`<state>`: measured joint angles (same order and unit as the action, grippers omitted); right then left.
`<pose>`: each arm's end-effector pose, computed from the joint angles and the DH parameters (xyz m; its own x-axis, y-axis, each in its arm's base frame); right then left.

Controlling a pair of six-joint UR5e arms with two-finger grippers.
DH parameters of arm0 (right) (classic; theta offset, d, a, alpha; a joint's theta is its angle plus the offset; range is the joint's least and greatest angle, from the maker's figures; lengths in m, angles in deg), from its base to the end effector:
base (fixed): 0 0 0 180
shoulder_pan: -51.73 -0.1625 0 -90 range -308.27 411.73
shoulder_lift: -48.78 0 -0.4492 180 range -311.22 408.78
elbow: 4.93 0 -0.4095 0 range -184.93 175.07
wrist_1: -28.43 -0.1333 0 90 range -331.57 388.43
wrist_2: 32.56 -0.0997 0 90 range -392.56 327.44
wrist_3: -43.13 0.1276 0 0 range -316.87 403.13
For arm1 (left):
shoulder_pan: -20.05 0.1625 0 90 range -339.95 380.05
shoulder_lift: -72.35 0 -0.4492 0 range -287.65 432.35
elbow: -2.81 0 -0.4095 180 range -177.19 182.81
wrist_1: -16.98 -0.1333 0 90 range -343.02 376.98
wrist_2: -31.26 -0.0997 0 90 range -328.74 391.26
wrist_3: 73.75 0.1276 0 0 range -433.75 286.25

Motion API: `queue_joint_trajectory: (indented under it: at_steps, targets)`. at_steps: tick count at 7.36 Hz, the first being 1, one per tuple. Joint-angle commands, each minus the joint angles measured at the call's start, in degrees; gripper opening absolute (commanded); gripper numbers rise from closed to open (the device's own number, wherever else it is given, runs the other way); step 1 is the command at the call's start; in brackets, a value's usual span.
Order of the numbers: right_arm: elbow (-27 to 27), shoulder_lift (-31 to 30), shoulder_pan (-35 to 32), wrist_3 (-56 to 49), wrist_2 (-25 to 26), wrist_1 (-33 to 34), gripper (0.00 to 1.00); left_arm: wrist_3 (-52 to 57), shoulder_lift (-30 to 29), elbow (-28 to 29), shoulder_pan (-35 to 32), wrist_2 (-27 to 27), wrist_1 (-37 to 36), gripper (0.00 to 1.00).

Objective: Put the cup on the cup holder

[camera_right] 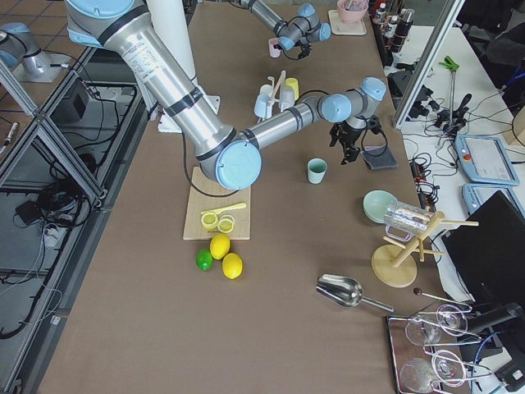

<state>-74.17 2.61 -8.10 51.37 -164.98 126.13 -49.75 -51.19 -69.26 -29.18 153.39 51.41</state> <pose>-0.3657 -0.7231 0.3905 0.6122 -0.4007 0.6817 0.4010 0.9003 0.1691 0.3747 -0.5347 0.5736 0.5861 0.5050 -0.6336 -0.8088 0.4106 -0.4209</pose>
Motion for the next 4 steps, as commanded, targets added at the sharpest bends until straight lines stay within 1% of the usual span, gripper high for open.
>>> queue_joint_trajectory:
  at_steps: [1, 2, 3, 4]
  targets:
    - [11.7, 6.2, 0.2, -0.2, -0.1, 0.2, 1.00, 0.0, 0.0, 1.7, 0.9, -0.4, 0.5, 0.98]
    - [15.0, 7.9, 0.4, -0.2, -0.2, 2.0, 1.00, 0.0, 0.0, 2.1, 1.3, -0.5, 0.9, 0.98]
    - [16.8, 9.4, 1.5, -0.2, -0.2, 5.4, 1.00, 0.1, -0.3, 2.7, 1.6, -0.6, 1.2, 0.98]
    - [17.3, 10.7, 2.7, -0.2, -0.5, 10.1, 1.00, 0.0, -0.5, 2.8, 1.6, -2.2, 1.1, 0.98]
